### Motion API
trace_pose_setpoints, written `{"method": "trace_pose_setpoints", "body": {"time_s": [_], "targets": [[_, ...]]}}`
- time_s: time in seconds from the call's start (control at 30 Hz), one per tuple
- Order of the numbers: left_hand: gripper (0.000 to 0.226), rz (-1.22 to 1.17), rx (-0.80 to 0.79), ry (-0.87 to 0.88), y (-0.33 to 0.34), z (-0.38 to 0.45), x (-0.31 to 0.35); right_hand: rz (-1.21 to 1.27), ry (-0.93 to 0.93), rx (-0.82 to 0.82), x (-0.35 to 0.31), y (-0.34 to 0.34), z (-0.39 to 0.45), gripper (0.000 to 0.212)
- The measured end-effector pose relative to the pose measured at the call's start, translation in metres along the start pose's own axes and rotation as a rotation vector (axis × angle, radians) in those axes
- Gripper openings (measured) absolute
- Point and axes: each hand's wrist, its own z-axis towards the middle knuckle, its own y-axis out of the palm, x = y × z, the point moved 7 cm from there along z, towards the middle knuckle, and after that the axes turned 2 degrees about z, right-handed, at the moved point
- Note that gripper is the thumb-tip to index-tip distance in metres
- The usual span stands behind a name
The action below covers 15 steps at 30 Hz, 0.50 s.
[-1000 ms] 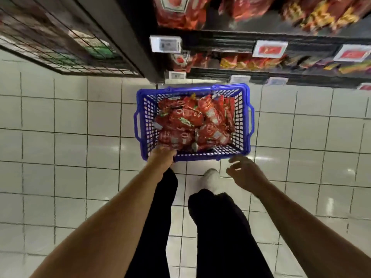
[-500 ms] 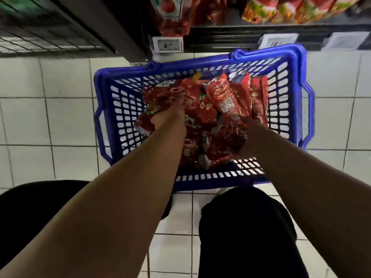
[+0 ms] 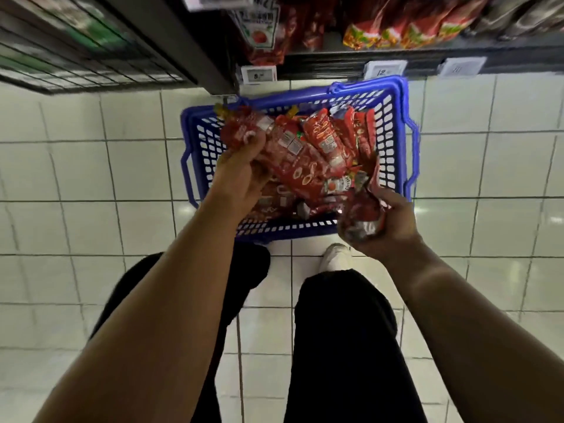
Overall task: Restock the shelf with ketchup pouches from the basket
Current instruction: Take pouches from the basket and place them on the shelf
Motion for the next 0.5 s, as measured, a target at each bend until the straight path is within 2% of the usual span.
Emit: {"method": "trace_pose_setpoints", "body": {"time_s": [0.13,0.2,0.27,0.33,0.4,0.47,0.5], "targets": [[0.051,0.035,-0.207,-0.020,0.064,-0.109,0.059,-0.257,-0.075,-0.145,0.006,0.075,-0.112,0.031],[0.054,0.059,-0.234,-0.050,0.097,-0.162,0.088,-0.307,-0.109,-0.198,0.003,0.106,-0.167,0.045],[0.053,0.065,-0.249,-0.047,0.131,-0.220,0.121,-0.331,-0.117,-0.333,0.001,0.143,-0.229,0.056],[0.036,0.130,-0.281,-0.014,0.166,-0.271,0.152,-0.381,-0.145,-0.407,-0.004,0.173,-0.284,0.059],[0.011,0.266,-0.289,0.041,0.195,-0.318,0.176,-0.368,-0.170,-0.461,-0.010,0.194,-0.335,0.050],[0.031,0.355,-0.291,0.099,0.219,-0.357,0.197,-0.333,-0.167,-0.526,-0.012,0.213,-0.382,0.047],[0.029,0.366,-0.293,0.117,0.227,-0.372,0.206,-0.333,-0.183,-0.542,-0.013,0.221,-0.400,0.044]]}}
